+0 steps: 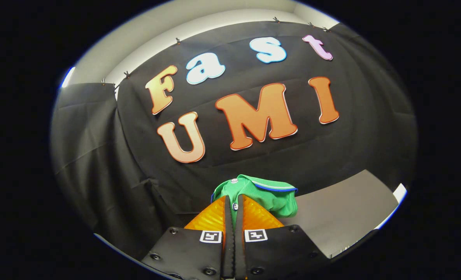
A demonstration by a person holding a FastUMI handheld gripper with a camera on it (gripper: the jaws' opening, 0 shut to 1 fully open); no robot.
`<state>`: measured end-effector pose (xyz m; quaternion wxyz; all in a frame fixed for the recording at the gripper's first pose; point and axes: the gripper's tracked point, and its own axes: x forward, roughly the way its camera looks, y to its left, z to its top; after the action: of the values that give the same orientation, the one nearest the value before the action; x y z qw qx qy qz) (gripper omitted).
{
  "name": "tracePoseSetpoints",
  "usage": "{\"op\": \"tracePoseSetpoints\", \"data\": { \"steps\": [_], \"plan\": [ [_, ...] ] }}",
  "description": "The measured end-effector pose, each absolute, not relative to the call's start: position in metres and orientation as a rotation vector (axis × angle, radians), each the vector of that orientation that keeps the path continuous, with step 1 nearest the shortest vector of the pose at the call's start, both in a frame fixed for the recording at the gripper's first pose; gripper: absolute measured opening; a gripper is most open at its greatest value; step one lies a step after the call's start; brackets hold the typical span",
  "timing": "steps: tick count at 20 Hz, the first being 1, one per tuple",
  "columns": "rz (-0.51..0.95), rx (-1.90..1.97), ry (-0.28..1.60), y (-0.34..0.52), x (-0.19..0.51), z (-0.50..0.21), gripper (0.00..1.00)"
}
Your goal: Put the clothes into the washing machine and then close the washing machine lid.
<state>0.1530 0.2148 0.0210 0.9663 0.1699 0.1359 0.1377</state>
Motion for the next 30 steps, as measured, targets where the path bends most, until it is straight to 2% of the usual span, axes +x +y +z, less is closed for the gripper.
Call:
{"op": "tracePoseSetpoints", "data": {
  "steps": [10,21,30],
  "plan": [
    [0.386,0.372,0.425,0.343,0.174,-0.067,0.08],
    [0.386,0.361,0.599,0.390,0.187,-0.186,0.08],
    [0.321,0.346,0.764,0.406,0.201,-0.310,0.08]
  ]
}}
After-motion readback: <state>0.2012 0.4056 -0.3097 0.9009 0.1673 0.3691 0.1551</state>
